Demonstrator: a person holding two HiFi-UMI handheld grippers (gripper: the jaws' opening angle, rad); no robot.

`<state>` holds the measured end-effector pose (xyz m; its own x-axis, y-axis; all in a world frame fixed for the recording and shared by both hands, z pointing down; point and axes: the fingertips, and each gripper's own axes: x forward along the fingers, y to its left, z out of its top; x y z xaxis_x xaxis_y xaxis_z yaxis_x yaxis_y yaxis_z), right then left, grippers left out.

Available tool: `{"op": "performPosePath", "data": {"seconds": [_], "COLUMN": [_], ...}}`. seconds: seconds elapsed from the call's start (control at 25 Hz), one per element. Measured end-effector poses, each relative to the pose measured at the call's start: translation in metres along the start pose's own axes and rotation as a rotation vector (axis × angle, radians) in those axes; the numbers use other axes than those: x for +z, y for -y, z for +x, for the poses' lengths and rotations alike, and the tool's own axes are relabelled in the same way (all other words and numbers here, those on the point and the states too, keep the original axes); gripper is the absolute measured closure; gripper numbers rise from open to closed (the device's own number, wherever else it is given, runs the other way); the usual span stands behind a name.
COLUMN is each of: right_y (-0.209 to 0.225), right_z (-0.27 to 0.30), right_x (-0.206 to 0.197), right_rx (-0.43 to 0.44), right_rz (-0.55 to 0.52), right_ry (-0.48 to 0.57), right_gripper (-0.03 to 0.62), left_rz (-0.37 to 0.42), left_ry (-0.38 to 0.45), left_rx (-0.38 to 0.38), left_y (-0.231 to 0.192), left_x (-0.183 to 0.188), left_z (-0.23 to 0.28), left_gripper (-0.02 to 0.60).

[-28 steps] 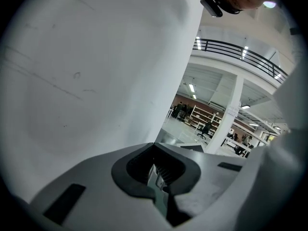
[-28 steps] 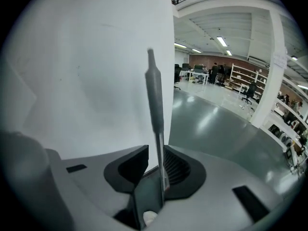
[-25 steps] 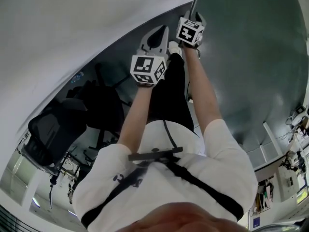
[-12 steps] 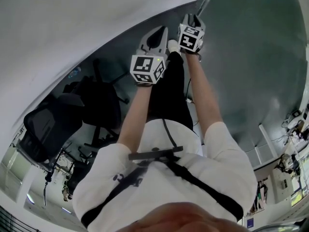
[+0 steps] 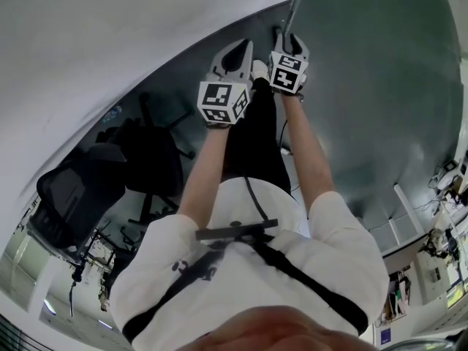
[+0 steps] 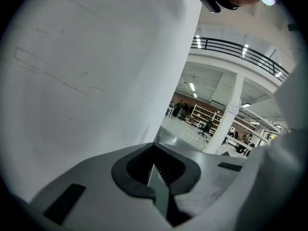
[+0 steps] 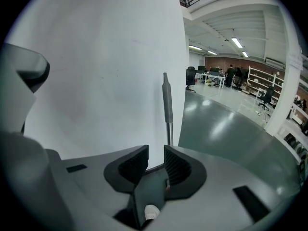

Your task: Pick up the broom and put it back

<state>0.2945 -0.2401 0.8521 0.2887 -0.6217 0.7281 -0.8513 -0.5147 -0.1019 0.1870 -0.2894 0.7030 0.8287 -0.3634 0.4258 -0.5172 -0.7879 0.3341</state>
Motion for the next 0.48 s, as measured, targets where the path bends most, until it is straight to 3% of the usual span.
{"op": "performPosePath", "data": {"seconds": [0.24,0.48], "right_y": [-0.006,-0.037], "right_z": [-0.044,-0.127], "right_x": [0.039,0.08], "right_rx": [0.038,0.131], "right_rz": [-0.002,-0.039], "right_ry": [0.11,0.21], "right_gripper": [0.499,0.499], "left_rz": [0.014,0.02], "left_ry": [0.027,0.067], "left_rx": [0.008,0.034], "left_y": [0.007,0.018], "left_x": [0.017,0.043], "left_z": [-0.015,-0.061], "left_gripper": [0.572,0.572]}}
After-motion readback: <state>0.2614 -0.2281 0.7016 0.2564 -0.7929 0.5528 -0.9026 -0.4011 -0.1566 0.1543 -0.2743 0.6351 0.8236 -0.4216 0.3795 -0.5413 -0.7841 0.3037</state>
